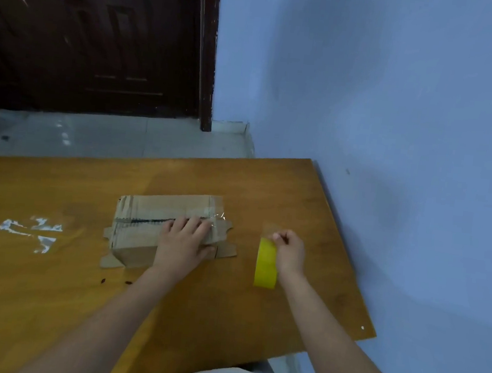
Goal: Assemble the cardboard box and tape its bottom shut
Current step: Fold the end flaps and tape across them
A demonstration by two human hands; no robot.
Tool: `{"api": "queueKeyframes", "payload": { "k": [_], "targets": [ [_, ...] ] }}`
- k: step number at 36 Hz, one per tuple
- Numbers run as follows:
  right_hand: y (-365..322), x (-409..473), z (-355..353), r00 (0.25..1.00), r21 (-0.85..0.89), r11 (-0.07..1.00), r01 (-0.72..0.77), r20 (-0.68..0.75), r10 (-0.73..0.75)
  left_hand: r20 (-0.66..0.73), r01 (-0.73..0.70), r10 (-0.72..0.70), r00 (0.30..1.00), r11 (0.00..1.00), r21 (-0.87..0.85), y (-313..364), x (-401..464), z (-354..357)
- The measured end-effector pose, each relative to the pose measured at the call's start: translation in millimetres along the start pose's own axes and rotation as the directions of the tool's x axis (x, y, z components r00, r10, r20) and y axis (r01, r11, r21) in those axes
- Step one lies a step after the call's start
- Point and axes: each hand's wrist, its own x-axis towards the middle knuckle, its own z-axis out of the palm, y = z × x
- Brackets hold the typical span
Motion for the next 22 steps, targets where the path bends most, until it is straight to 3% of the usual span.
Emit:
{"api": "queueKeyframes", "payload": {
  "k": [3,7,10,13,15,18,20,22],
  "targets": [
    [-13,28,-8,0.997,-0.114,0.993,-0.018,0.067,0.025,-0.016,0.043,-0.044,0.999,0.998,-0.041,5,0,-3],
    [-15,57,-7,0.959,-0.272,0.956,-0.112,0.223,0.176,-0.112,0.074,-0.084,0.99,0.993,-0.091,22,0,-14],
    [-8,67,1,0.931,-0.378,0.915,-0.141,0.264,0.252,-0.2,-0.123,0.083,0.976,0.973,-0.197,46,-5,-19],
    [1,70,10,0.914,-0.47,0.871,-0.145,0.274,0.3,-0.091,-0.263,0.247,0.965,0.905,-0.335,80,-8,-15],
    [5,71,16,0.914,-0.511,0.849,-0.133,0.267,0.304,0.144,-0.117,0.207,0.968,0.876,-0.468,103,-8,-8],
    [10,78,21,0.913,-0.54,0.832,-0.128,0.263,0.311,0.478,0.285,-0.003,0.879,0.806,-0.519,123,3,16],
    [12,85,22,0.913,-0.541,0.83,-0.134,0.259,0.316,0.606,0.514,-0.104,0.788,0.652,-0.557,128,14,31],
    [12,92,24,0.903,-0.555,0.821,-0.133,0.273,0.331,0.736,0.706,-0.112,0.668,0.41,-0.578,132,26,41]
  ]
}}
